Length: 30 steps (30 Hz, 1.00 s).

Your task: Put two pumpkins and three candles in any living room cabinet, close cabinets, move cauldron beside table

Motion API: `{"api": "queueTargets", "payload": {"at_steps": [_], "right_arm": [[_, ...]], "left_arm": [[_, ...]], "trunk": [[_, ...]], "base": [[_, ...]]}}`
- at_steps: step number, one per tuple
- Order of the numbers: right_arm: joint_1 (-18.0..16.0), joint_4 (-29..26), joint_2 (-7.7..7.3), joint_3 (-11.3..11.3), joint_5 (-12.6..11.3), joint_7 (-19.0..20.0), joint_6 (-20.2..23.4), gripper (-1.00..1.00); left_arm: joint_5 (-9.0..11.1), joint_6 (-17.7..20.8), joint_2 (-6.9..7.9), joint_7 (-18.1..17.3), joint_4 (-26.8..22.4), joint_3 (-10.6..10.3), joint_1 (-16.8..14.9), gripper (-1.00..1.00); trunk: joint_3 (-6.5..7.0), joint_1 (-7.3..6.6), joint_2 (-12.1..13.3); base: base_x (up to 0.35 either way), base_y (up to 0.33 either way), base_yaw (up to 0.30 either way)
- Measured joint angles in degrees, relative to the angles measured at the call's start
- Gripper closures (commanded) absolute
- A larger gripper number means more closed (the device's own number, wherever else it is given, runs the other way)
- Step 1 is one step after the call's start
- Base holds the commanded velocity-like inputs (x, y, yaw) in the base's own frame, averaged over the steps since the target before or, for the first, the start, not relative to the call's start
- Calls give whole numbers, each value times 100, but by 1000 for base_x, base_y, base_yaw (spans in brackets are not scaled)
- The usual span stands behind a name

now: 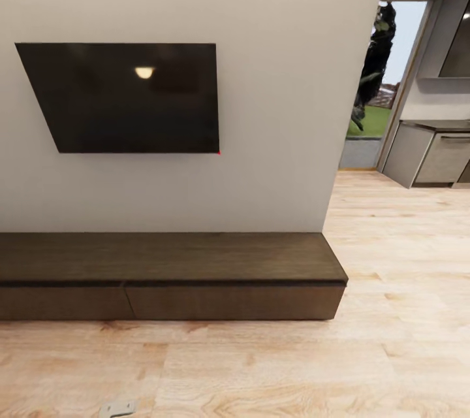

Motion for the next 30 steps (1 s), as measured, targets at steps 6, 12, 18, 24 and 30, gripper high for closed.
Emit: {"api": "queueTargets", "payload": {"at_steps": [6,12,18,24,30], "right_arm": [[0,0,0,-15,-5,0,-9,-100],[-33,-47,-89,-277,-194,352,11,-100],[-112,-358,-308,-1069,-1362,1751,68,-100],[-163,-868,-284,-1198,-2090,2273,85,-100],[-234,-1004,-327,-1204,-3143,2639,85,-100]], "left_arm": [[7,39,12,-20,-125,10,0,-100],[9,1340,20,-277,-1100,59,0,-100],[-31,4012,202,-1632,-3115,709,-1,-100],[-23,4813,299,-1919,-3756,807,0,-100],[-9,4973,308,-2029,-3889,817,0,-100]], "trunk": [[-108,132,-241],[-215,264,-481],[-323,395,-722],[-431,527,-963],[-539,659,-1203]], "base": [[0,0,0],[0,0,0],[0,0,0],[0,0,0],[0,0,0]]}}
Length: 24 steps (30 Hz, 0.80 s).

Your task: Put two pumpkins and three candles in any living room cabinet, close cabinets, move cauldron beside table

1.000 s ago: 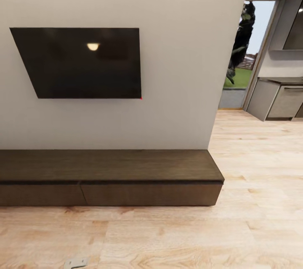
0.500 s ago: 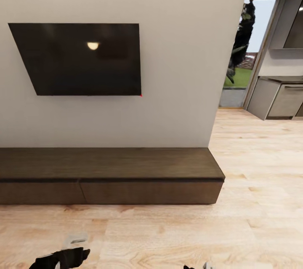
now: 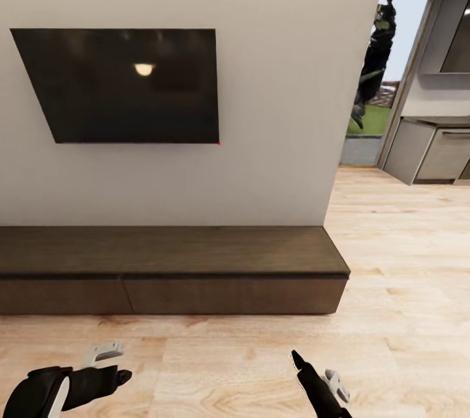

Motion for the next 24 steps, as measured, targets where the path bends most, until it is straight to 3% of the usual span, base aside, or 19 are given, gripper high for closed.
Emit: {"api": "queueTargets", "payload": {"at_steps": [3,9,14,16,20,24], "right_arm": [[-39,-21,3,2,-466,339,-10,-100],[-299,-20,79,39,-634,485,-67,-100],[-327,2,111,13,-723,588,-68,-100],[-328,11,111,9,-864,693,-69,-100],[-328,65,102,7,-1416,1169,-65,-100],[-328,349,93,-3,-1653,1373,-65,-100]], "left_arm": [[0,18,21,-310,-10,2,0,-100],[-8,27,54,-730,-13,-5,0,-100],[-4,27,55,-788,-14,-6,0,-100],[-3,27,57,-793,-14,-1,0,-100],[2,27,58,-800,-14,2,0,-100],[6,27,58,-805,-14,3,0,-100]], "trunk": [[-54,66,-120],[-162,198,-361],[-251,308,-561],[-287,351,-642],[-359,439,-802],[-431,527,-963]], "base": [[0,0,0],[0,0,0],[0,0,0],[0,0,0],[0,0,0],[0,0,0]]}}
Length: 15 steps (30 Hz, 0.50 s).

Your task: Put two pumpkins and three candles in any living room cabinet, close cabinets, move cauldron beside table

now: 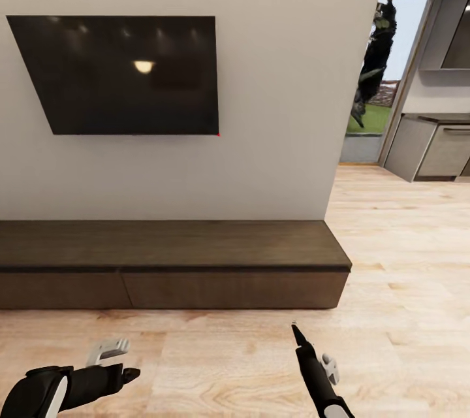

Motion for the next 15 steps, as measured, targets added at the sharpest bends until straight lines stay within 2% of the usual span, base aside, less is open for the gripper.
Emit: {"api": "queueTargets", "payload": {"at_steps": [3,8,12,15], "right_arm": [[0,152,0,-10,-68,93,0,-100],[-1,201,-32,-159,-68,162,19,-100],[-1,202,-5,-178,-15,147,-10,-100],[-1,204,-4,-201,-52,147,-8,-100]], "left_arm": [[2,0,0,-111,0,0,0,-100],[-56,0,2,-726,0,-7,0,-100],[-69,0,19,-852,0,-8,0,-100],[-43,-1,123,-894,0,-4,0,-100]], "trunk": [[-54,66,-120],[-143,176,-321],[-215,264,-481],[-269,329,-602]], "base": [[0,0,0],[0,0,0],[0,0,0],[0,0,0]]}}
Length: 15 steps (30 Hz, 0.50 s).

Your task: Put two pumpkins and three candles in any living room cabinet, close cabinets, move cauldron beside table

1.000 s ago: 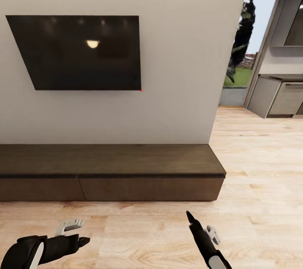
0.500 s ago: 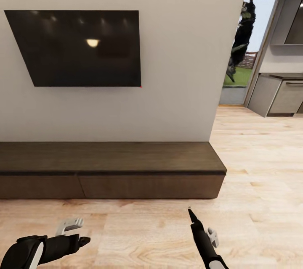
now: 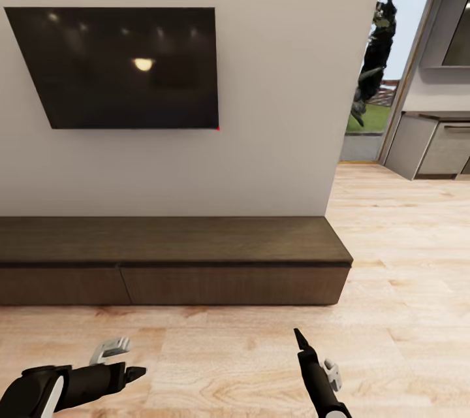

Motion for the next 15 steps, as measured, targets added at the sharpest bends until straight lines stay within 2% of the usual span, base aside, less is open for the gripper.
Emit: {"api": "queueTargets", "payload": {"at_steps": [4,7,9,15], "right_arm": [[0,0,3,-139,-29,43,7,-100],[0,2,12,-445,-37,81,18,-100],[0,7,17,-636,-39,239,23,-100],[1,11,23,-726,-39,467,25,-100]], "left_arm": [[34,1,108,-69,0,10,0,-100],[33,1,142,-324,0,12,0,-100],[17,1,158,-560,0,13,0,-100],[29,1,189,-708,0,11,0,-100]], "trunk": [[-72,88,-160],[-126,154,-281],[-162,198,-361],[-269,329,-602]], "base": [[0,0,0],[0,0,0],[0,0,0],[0,0,0]]}}
